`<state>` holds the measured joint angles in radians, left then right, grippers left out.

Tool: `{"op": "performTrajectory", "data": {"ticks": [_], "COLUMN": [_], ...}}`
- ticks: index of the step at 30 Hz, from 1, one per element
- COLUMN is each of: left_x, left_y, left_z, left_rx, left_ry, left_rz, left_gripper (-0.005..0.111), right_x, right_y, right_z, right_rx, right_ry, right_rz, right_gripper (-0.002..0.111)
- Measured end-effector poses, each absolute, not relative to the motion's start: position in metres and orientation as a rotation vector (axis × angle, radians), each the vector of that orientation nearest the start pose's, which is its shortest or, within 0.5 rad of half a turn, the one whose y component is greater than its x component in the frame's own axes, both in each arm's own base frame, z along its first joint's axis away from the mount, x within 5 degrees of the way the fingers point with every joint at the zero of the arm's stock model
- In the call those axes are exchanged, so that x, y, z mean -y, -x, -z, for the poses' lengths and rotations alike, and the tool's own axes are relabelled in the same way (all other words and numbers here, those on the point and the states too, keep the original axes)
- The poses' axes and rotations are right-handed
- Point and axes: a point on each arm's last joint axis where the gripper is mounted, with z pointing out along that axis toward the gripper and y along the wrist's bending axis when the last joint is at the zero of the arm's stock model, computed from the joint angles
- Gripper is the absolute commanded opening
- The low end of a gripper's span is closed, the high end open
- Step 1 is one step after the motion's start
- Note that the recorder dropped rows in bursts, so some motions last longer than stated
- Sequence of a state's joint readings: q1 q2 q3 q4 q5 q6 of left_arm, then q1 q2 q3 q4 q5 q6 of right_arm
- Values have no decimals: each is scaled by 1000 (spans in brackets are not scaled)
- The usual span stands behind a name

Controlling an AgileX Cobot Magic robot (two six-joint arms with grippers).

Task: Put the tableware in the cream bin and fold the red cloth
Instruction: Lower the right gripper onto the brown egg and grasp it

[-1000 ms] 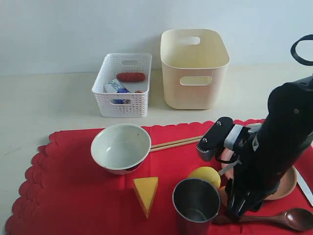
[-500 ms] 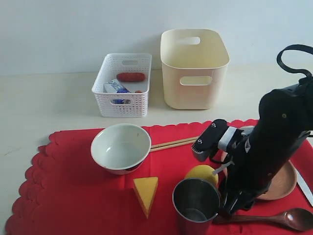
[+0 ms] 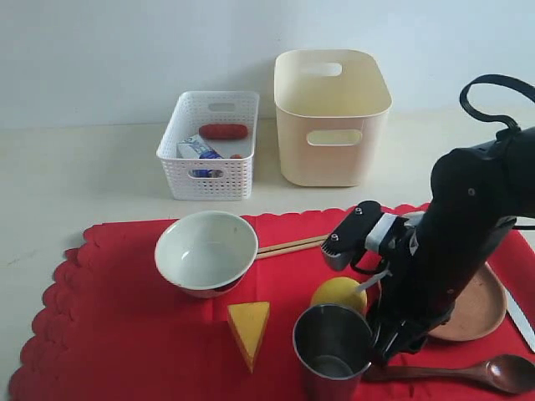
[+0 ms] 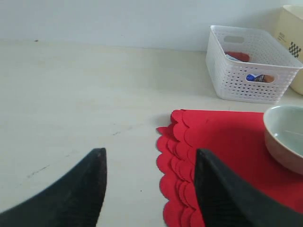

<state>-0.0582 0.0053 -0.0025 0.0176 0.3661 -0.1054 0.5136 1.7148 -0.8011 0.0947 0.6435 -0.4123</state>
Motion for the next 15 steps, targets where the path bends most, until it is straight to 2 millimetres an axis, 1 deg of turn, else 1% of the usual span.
{"op": "performTrajectory", "data": {"ticks": [7, 10, 15], "left_x": [3, 3, 3], "left_y": [-53, -53, -53], "left_z": [-181, -181, -181], "left_rx": [-1853, -1853, -1853], "left_ry": [33, 33, 33], "left_rz": [97, 97, 97], "left_gripper": [54, 54, 54], "right_x": [-142, -139, -131], "right_y": [-241, -241, -240], "right_z": [-144, -156, -180], "right_rx": [-2785, -2751, -2693], "right_ry": [1240, 1214, 1134], "right_rz": [-98, -73, 21], "right_gripper": [0, 0, 0]}}
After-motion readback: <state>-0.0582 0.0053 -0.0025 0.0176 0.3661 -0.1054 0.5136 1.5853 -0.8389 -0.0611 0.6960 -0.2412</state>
